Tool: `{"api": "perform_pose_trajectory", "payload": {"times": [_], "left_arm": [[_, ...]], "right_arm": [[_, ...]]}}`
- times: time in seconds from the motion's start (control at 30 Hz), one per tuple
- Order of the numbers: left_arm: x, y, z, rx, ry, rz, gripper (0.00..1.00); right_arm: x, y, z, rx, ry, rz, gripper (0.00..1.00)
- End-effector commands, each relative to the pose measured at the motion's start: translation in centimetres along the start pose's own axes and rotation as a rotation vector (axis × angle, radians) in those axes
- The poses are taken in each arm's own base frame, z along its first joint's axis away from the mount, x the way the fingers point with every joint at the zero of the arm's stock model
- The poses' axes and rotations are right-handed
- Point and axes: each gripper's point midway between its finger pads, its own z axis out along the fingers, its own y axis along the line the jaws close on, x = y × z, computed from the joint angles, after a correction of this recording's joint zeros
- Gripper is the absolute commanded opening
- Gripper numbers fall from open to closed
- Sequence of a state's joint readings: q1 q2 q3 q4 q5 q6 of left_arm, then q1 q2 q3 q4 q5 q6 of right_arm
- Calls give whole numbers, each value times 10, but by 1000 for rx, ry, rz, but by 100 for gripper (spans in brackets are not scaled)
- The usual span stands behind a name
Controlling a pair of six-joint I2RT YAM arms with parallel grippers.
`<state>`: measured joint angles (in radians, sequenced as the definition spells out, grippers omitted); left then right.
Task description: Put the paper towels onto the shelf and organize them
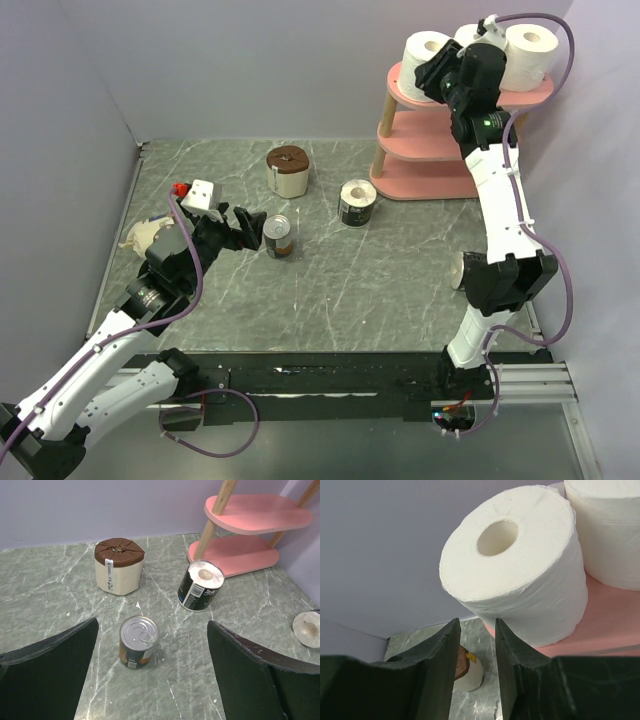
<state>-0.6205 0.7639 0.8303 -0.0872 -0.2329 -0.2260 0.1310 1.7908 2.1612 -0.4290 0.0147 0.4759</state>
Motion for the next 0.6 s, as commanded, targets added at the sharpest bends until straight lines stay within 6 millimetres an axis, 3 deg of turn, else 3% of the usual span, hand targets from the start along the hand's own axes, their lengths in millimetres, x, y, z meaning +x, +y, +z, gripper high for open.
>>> {"api": "perform_pose_trajectory", "payload": {"times": [0.0,0.4,0.57], "left_arm": [[-15,-3,0,13,-47,-3,96],[-14,-2,2,9,-42,-2,96],[-13,-1,2,4,-41,0,96]], "right_arm": [[-29,9,0,-21,-95,-18,41],[-27,1,15,7,-111,-44,43],[-30,6,10,-10,-102,-61,45]]}}
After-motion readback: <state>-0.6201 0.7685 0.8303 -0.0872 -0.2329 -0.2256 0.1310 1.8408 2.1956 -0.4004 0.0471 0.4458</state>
